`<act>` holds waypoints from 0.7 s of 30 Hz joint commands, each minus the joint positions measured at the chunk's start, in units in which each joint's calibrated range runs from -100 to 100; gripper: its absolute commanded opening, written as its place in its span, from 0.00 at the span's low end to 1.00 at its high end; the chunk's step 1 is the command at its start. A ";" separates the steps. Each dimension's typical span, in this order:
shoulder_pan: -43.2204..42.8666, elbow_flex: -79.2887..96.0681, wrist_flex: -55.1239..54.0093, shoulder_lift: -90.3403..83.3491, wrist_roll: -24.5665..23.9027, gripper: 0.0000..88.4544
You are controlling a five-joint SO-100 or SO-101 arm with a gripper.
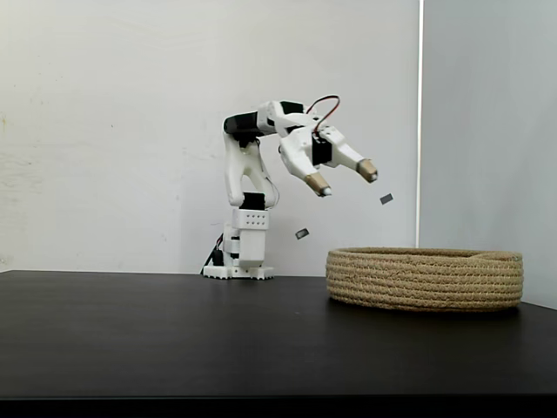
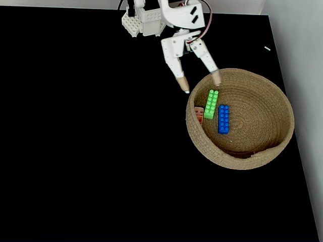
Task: Place the lego blocks in the tray
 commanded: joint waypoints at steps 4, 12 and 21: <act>15.79 25.56 -10.95 -24.73 6.45 0.00; 20.98 53.29 -8.78 -42.96 14.16 0.00; 15.29 59.13 17.96 -56.46 15.97 0.00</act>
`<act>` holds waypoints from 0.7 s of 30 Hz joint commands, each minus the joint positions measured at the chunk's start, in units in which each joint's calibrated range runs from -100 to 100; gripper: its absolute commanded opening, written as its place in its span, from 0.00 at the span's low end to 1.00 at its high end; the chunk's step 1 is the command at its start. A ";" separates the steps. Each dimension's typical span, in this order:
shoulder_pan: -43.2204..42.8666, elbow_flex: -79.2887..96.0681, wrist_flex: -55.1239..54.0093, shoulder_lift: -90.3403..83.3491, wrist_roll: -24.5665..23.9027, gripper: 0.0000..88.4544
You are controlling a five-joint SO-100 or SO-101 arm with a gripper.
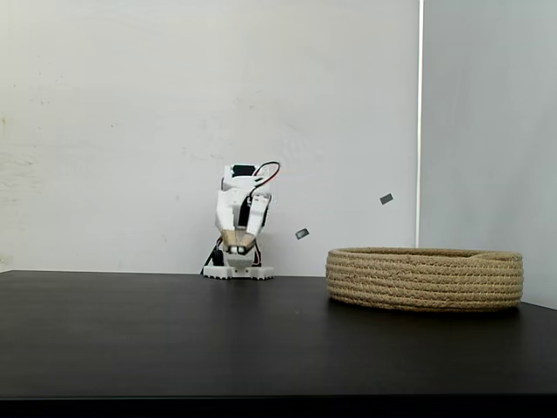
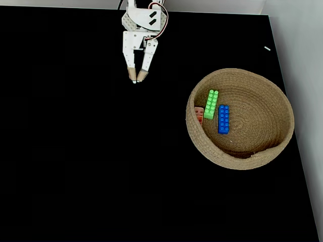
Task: Place the lego blocks in the tray
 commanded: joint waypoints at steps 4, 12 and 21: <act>-2.14 0.88 23.64 -10.22 -0.34 0.00; -2.39 0.88 31.31 -12.28 2.10 0.00; -3.62 0.88 31.39 -12.28 -3.91 0.06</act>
